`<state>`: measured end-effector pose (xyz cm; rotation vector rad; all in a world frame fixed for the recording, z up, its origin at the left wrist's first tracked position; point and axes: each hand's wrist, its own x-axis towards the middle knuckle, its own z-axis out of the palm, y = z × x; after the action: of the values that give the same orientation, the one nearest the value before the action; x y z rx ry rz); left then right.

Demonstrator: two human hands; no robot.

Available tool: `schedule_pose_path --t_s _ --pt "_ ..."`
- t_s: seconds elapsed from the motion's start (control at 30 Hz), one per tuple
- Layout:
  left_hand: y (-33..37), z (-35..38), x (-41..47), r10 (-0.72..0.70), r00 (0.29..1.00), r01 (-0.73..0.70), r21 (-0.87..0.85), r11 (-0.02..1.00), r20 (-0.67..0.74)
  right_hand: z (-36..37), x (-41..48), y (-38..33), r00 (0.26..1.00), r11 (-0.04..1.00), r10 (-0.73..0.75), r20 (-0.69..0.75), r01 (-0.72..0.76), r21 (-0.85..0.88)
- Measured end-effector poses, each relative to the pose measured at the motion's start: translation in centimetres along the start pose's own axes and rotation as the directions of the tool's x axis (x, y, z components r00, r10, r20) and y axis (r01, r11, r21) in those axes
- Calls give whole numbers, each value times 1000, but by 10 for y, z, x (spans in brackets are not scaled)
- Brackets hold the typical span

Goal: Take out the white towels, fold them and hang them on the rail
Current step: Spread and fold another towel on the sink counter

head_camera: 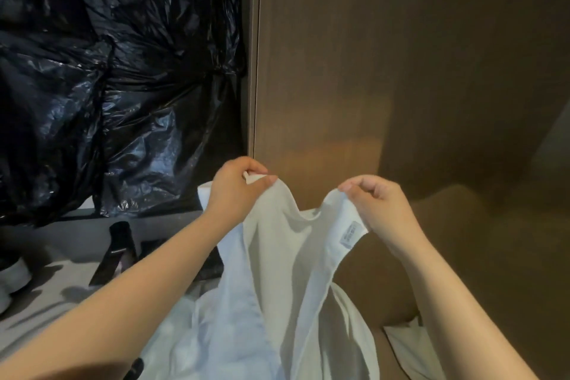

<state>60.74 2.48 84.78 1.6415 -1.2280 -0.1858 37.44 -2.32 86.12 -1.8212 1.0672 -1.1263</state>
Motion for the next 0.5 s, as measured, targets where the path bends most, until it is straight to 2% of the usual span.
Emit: schedule_pose_path --t_s 0.1,0.17,0.37,0.5 --pt "-47 27 -45 -185 980 182 48 982 73 20 -25 64 964 962 262 54 -256 -92" --pt "-68 36 -77 -268 962 269 -7 963 51 30 -48 97 938 937 343 55 -337 -93" --pt "-85 32 -128 -474 878 442 -267 856 -63 48 -88 124 932 936 351 90 -349 -31" --pt "-86 24 -137 -549 835 510 -316 800 -42 48 -93 113 934 943 314 172 -327 57"
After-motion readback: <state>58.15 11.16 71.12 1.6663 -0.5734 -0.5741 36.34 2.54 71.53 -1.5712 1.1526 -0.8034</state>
